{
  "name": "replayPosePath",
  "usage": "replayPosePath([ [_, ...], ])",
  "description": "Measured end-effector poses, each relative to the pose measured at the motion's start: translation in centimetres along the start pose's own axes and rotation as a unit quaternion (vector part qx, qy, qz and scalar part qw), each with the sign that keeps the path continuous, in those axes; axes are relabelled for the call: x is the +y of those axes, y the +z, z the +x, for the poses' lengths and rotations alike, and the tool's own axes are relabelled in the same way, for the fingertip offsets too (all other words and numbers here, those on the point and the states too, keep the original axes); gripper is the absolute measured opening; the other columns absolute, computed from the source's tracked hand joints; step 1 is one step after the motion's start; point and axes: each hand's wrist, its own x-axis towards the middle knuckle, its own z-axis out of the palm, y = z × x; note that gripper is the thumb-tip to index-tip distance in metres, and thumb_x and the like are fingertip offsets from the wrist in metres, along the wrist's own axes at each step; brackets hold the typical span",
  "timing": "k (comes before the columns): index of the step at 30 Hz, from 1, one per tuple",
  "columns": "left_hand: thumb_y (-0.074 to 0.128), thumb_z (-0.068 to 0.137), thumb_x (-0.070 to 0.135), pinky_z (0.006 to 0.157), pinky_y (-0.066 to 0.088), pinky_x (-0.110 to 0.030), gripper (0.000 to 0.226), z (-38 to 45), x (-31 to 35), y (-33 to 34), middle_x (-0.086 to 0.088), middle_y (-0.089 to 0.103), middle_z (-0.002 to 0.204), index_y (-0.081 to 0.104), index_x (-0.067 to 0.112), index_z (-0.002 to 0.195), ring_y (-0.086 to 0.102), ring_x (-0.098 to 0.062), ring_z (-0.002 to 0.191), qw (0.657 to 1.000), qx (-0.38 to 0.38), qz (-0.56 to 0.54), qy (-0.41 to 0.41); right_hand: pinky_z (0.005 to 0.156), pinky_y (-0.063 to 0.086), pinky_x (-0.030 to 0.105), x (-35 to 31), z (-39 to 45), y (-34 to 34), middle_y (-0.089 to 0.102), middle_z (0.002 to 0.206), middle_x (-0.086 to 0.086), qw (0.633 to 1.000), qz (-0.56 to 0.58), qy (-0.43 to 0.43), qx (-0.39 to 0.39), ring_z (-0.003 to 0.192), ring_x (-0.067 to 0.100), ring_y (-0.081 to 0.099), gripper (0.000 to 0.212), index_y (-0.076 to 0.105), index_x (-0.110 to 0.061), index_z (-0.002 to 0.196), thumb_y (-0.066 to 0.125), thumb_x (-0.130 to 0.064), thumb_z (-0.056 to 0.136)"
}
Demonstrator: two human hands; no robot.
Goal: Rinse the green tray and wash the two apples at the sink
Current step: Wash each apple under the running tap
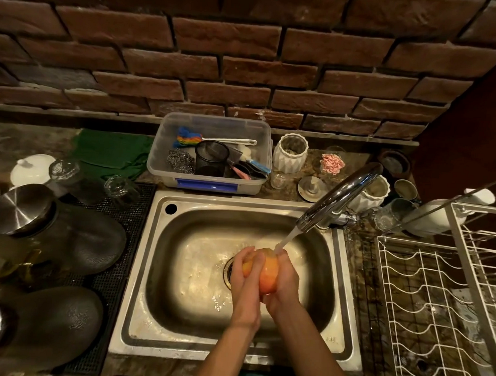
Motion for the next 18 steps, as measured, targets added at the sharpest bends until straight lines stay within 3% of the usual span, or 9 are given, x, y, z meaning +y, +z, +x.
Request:
replayPosePath([
  [2,0.073,0.083,0.042,0.099,0.055,-0.05,0.043,-0.2,0.1,-0.3,-0.002,0.056,0.133,0.063,0.041,0.124,0.061,-0.025,0.12,1.0,0.006,0.014,0.01,0.09,0.056,0.056,-0.4,-0.2,0.1,0.069,0.118,0.022,0.997,-0.019,0.057,-0.044,0.108,0.044,0.067,0.047,0.063,-0.012,0.118,0.054,-0.051,0.093],
  [3,0.071,0.082,0.046,0.097,0.056,-0.046,0.045,-0.2,0.2,-0.5,0.001,0.056,0.135,0.062,0.044,0.126,0.061,-0.022,0.12,1.0,0.008,0.023,0.013,0.09,0.056,0.058,-0.5,-0.2,0.0,0.068,0.117,0.02,0.996,-0.059,0.037,-0.047,0.107,0.043,0.067,0.041,0.061,-0.015,0.116,0.053,-0.05,0.095],
  [5,0.067,0.081,0.053,0.087,0.06,-0.031,0.044,-0.2,0.5,-1.1,0.006,0.058,0.134,0.063,0.046,0.124,0.062,-0.017,0.117,0.998,-0.008,0.056,0.01,0.087,0.058,0.058,-1.0,-0.1,-0.8,0.063,0.116,0.014,0.984,-0.151,-0.066,-0.06,0.106,0.037,0.065,0.028,0.058,-0.02,0.11,0.057,-0.044,0.096],
  [7,0.067,0.076,0.064,0.081,0.06,-0.024,0.047,0.1,1.0,-1.5,0.009,0.059,0.133,0.065,0.049,0.121,0.063,-0.013,0.115,0.994,-0.047,0.097,-0.009,0.086,0.059,0.052,-1.6,-0.2,-2.0,0.061,0.119,0.01,0.953,-0.233,-0.152,-0.119,0.108,0.032,0.063,0.032,0.058,-0.022,0.112,0.063,-0.046,0.092],
  [9,0.069,0.069,0.074,0.086,0.062,-0.038,0.052,0.5,1.6,-1.3,0.005,0.061,0.129,0.066,0.051,0.115,0.064,-0.017,0.113,0.989,-0.063,0.125,-0.053,0.086,0.061,0.045,-2.2,-0.4,-3.0,0.062,0.12,0.004,0.92,-0.295,-0.193,-0.173,0.111,0.026,0.063,0.037,0.059,-0.023,0.114,0.07,-0.045,0.086],
  [11,0.065,0.072,0.072,0.081,0.062,-0.051,0.04,0.8,1.9,-0.7,-0.001,0.062,0.124,0.066,0.051,0.106,0.067,-0.026,0.107,0.984,-0.058,0.129,-0.108,0.079,0.063,0.036,-2.3,-0.4,-3.9,0.063,0.121,-0.003,0.906,-0.301,-0.211,-0.209,0.112,0.02,0.063,0.035,0.06,-0.024,0.117,0.073,-0.034,0.087],
  [14,0.062,0.076,0.069,0.067,0.062,-0.052,0.03,0.9,2.2,0.0,-0.006,0.062,0.117,0.067,0.048,0.097,0.069,-0.032,0.097,0.978,-0.055,0.101,-0.173,0.079,0.061,0.032,-1.9,-0.4,-4.8,0.06,0.131,-0.009,0.895,-0.296,-0.236,-0.236,0.114,0.014,0.062,0.04,0.059,-0.027,0.127,0.071,-0.027,0.089],
  [18,0.054,0.085,0.062,0.064,0.062,-0.045,0.026,0.5,1.9,0.2,-0.002,0.06,0.116,0.065,0.045,0.101,0.064,-0.026,0.103,0.982,-0.08,0.133,-0.11,0.086,0.061,0.046,-0.7,-0.7,-4.2,0.066,0.119,-0.004,0.913,-0.283,-0.253,-0.148,0.108,0.019,0.065,0.025,0.065,-0.037,0.116,0.067,-0.039,0.091],
])
